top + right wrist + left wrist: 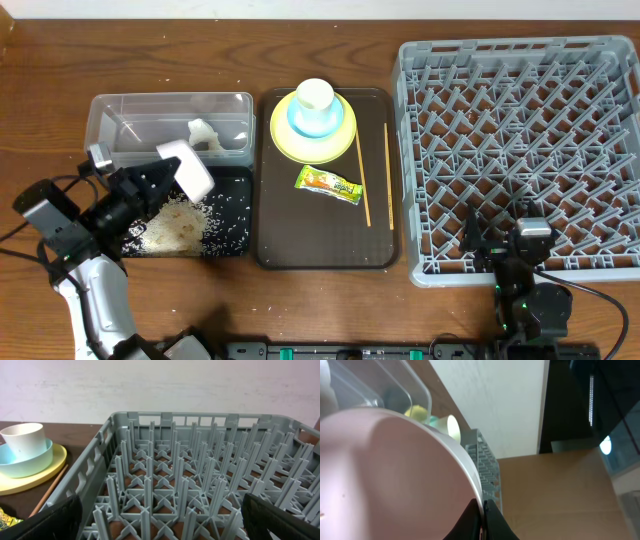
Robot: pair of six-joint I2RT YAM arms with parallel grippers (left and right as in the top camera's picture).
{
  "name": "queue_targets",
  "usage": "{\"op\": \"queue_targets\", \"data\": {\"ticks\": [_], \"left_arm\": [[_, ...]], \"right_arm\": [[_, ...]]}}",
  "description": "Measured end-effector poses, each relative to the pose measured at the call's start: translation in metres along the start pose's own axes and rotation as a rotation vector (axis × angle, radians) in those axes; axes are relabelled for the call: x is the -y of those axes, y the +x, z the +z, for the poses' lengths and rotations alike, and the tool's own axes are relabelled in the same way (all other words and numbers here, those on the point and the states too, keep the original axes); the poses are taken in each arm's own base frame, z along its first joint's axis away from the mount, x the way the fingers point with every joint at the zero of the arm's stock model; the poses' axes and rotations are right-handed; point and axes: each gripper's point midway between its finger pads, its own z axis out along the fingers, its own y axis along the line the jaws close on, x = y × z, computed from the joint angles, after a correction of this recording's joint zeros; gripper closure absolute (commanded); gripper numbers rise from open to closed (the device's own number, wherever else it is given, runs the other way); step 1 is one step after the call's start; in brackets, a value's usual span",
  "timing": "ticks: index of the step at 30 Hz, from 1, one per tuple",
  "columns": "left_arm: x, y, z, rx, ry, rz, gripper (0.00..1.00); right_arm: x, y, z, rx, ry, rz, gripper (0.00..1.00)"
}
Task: Sort waste into correct bins and load items into the dishwasher rack
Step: 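Tilt the bowl with the left gripper to pour rice onto the black tray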
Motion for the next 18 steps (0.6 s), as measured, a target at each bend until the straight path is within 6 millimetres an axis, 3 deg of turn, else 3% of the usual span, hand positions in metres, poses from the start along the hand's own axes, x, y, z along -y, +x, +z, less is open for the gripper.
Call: {"op": "queue_targets", "data": {"ticks": [12, 18], "left_arm": [[-0.007, -0.021, -0.027, 0.103, -0.010, -0.092, 0.94], [-0.006, -0.015, -0.024, 0.080, -0.001, -0.085, 0.94]], "right_arm": [[0.000, 0.000, 0.000, 0.000, 0.000, 0.000, 0.01], [0.000, 0.000, 0.000, 0.000, 0.000, 0.000, 0.01]]}}
